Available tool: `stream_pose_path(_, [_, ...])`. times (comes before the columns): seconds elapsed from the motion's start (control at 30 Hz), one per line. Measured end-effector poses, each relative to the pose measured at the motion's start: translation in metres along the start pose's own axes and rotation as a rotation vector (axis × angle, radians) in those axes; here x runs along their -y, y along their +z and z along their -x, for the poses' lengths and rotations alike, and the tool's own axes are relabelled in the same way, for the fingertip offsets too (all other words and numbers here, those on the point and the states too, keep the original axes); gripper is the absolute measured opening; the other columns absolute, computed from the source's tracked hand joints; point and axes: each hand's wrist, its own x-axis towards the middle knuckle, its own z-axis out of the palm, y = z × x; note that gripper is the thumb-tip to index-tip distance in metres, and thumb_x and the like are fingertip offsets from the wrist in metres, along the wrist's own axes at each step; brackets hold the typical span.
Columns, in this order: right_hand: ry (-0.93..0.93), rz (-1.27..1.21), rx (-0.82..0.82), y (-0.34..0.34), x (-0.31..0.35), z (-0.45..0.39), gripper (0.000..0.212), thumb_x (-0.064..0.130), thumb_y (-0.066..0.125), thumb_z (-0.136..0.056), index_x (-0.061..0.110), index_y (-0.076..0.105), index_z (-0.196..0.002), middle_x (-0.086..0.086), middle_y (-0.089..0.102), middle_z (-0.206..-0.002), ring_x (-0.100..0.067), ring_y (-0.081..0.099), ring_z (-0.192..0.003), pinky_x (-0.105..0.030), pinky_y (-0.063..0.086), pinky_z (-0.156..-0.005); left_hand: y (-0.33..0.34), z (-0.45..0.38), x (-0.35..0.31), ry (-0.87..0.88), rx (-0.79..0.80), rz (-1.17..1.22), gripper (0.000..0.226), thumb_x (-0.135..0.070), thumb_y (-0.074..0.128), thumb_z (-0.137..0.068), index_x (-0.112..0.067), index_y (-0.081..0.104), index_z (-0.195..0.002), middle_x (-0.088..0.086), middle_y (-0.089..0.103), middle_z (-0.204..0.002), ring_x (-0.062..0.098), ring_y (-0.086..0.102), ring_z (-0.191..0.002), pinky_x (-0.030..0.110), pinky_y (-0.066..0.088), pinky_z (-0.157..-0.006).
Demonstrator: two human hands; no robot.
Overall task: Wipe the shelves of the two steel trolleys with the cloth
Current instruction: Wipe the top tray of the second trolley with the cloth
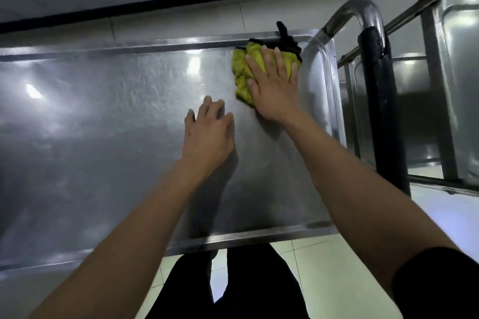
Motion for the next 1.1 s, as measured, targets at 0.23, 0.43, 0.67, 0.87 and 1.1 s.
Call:
stream_pose_path(0.23, [-0.035,0.026,-0.048,-0.007,0.001,-0.054,0.06,0.047,0.022,-0.102,0.037,0.01,-0.159,-0.003,-0.003,-0.169,-0.028,-0.008,-0.155,-0.059,-0.007,-0.12,0.004,-0.006,0.001,-0.015,0.029,-0.024,0.038,-0.028,0.042,-0.1,-0.016,0.062,-0.13,0.009,0.037,-0.152,0.032,0.018,-0.149,0.059,0.032,-0.112])
stream_pose_path(0.43, [-0.016,0.005,-0.012,0.012,-0.01,0.038,0.059,0.047,0.022,-0.103,0.038,0.008,-0.159,0.0,-0.004,-0.169,-0.026,-0.008,-0.155,-0.059,-0.003,-0.121,0.006,0.008,0.003,0.061,0.043,-0.088,0.045,-0.028,0.039,-0.102,-0.015,0.046,-0.144,0.013,0.026,-0.16,0.037,0.013,-0.151,0.059,0.027,-0.114])
stream_pose_path(0.67, [0.067,-0.001,0.037,0.053,-0.011,0.208,0.058,0.046,0.023,-0.105,0.036,0.007,-0.16,0.0,-0.007,-0.169,-0.027,-0.011,-0.155,-0.062,0.0,-0.121,0.007,0.025,-0.014,0.07,0.081,-0.115,0.053,-0.037,0.037,-0.101,-0.013,0.032,-0.148,0.011,0.022,-0.159,0.037,0.013,-0.149,0.061,0.032,-0.107])
stream_pose_path(0.87, [0.153,-0.024,0.052,0.077,-0.012,0.307,0.057,0.045,0.02,-0.106,0.033,0.011,-0.16,0.0,-0.006,-0.169,-0.025,-0.012,-0.155,-0.062,0.003,-0.121,0.026,0.056,-0.054,0.176,0.128,-0.075,0.044,-0.03,0.041,-0.099,-0.015,0.043,-0.14,0.012,0.025,-0.156,0.034,0.017,-0.146,0.06,0.034,-0.104])
stream_pose_path(1.1, [0.22,-0.052,0.036,0.081,-0.018,0.311,0.058,0.048,0.017,-0.104,0.035,0.009,-0.16,0.001,-0.006,-0.169,-0.022,-0.016,-0.154,-0.06,-0.004,-0.122,0.028,0.061,-0.06,0.175,0.145,-0.071,0.044,-0.027,0.042,-0.098,-0.016,0.043,-0.141,0.013,0.022,-0.157,0.037,0.013,-0.148,0.064,0.03,-0.108])
